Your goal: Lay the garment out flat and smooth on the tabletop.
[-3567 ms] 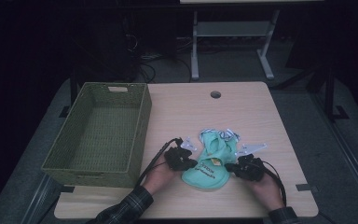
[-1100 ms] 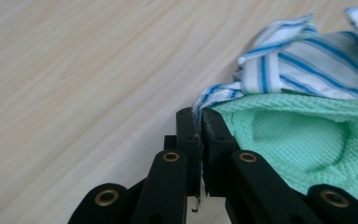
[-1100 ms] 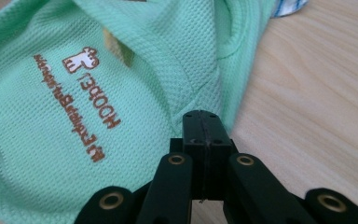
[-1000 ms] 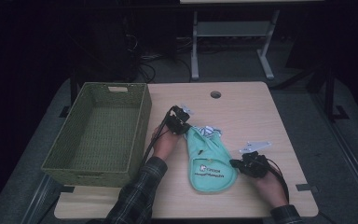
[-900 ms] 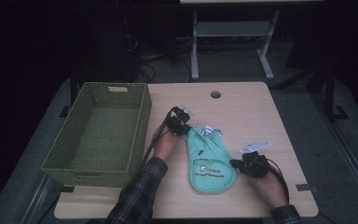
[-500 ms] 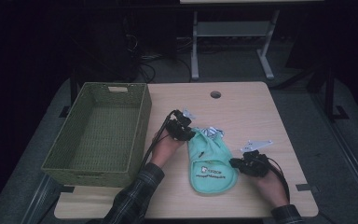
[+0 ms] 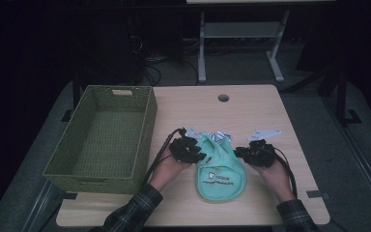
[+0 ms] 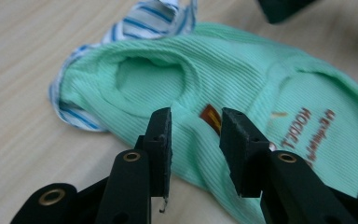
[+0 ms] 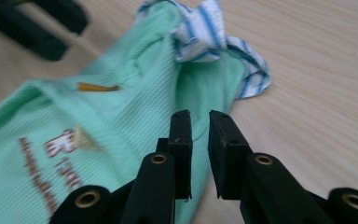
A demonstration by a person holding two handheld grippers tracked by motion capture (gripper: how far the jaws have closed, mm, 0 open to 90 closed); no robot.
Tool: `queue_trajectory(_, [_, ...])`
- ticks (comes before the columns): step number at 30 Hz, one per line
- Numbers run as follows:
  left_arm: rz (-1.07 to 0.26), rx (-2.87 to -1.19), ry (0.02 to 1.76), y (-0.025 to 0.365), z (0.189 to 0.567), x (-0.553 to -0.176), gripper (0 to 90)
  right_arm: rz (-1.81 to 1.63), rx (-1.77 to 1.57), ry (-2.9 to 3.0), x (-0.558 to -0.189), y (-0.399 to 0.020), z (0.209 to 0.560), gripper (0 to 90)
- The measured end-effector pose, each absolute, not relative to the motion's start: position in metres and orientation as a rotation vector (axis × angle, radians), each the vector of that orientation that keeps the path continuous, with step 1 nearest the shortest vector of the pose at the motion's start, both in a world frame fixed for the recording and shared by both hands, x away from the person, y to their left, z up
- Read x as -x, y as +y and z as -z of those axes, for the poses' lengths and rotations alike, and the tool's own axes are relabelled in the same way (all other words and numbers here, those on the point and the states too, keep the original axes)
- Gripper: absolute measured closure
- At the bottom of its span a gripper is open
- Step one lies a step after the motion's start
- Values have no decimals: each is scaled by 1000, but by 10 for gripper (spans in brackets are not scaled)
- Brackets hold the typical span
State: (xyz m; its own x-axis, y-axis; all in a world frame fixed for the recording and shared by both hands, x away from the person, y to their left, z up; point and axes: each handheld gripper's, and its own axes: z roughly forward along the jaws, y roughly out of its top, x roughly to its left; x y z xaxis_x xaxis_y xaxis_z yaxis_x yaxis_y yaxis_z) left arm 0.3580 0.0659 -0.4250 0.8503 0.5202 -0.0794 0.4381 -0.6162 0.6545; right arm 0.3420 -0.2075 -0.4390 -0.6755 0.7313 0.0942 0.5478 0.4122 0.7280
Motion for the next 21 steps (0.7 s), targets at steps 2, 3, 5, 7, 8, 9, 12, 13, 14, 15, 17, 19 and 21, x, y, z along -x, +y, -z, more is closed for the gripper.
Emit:
queue_trajectory(2, [-129,-2325,687,67,428,-353,625,-1110,-1133,2418,-352,-206,439,788])
queue_trajectory(3, [-126,-2325,686,67,429,-351,623,-1127,-1131,2410,-357,-206,440,787])
queue_trajectory(5, [-123,-2336,674,67,432,-346,614,-1110,-1146,2423,-367,-203,441,787])
queue_trajectory(7, [-128,-2359,659,67,433,-341,604,-1122,-1142,2410,-375,-202,442,786])
queue_trajectory(8, [-126,-2361,652,67,433,-338,603,-1119,-1147,2428,-380,-200,443,783])
queue_trajectory(9, [-126,-2368,643,67,433,-336,599,-1109,-1148,2428,-385,-199,443,782])
queue_trajectory(12, [-125,-2376,627,67,435,-331,592,-1124,-1179,2423,-398,-195,445,780])
queue_trajectory(13, [-123,-2375,626,66,436,-331,590,-1118,-1176,2428,-402,-194,446,775])
queue_trajectory(14, [-124,-2373,630,65,437,-330,590,-1120,-1166,2424,-404,-194,446,775])
queue_trajectory(15, [-139,-2384,622,65,437,-330,591,-1129,-1167,2418,-407,-193,447,774])
queue_trajectory(17, [-156,-2391,621,64,439,-330,609,-1101,-1187,2451,-414,-189,449,768])
queue_trajectory(19, [-151,-2402,621,64,441,-331,629,-1090,-1186,2470,-418,-187,452,767])
queue_trajectory(21, [-155,-2408,616,64,442,-331,668,-1077,-1185,2475,-421,-183,455,784])
